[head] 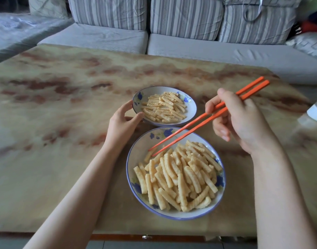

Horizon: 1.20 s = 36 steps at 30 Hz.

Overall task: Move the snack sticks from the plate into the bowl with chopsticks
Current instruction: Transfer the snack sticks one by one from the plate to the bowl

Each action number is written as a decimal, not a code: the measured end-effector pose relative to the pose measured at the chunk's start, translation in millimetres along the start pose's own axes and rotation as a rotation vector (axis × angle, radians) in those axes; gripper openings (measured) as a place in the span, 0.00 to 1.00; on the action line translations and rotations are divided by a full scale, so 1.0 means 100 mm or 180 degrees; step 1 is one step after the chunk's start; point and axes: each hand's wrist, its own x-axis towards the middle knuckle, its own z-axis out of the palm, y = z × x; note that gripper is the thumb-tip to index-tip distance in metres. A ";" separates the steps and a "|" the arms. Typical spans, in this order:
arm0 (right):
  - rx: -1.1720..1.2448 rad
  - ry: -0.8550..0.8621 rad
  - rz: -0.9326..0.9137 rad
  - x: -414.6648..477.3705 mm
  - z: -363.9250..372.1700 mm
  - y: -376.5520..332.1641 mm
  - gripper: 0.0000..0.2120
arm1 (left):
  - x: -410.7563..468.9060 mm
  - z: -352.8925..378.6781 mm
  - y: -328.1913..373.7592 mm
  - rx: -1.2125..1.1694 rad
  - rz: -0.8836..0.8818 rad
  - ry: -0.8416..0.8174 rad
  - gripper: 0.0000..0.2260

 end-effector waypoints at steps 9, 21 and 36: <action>0.0200 0.0329 -0.0075 0.04 -0.07 0.03 0.23 | 0.00 0.02 0.04 0.0107 0.0066 0.0041 0.19; 0.0709 0.1830 -0.0363 0.15 0.10 0.20 0.21 | -0.02 0.00 0.04 0.0121 0.0057 0.0050 0.20; 0.0461 0.1577 -0.0512 0.25 0.15 0.37 0.22 | -0.01 -0.01 0.02 0.0144 0.0095 0.0024 0.21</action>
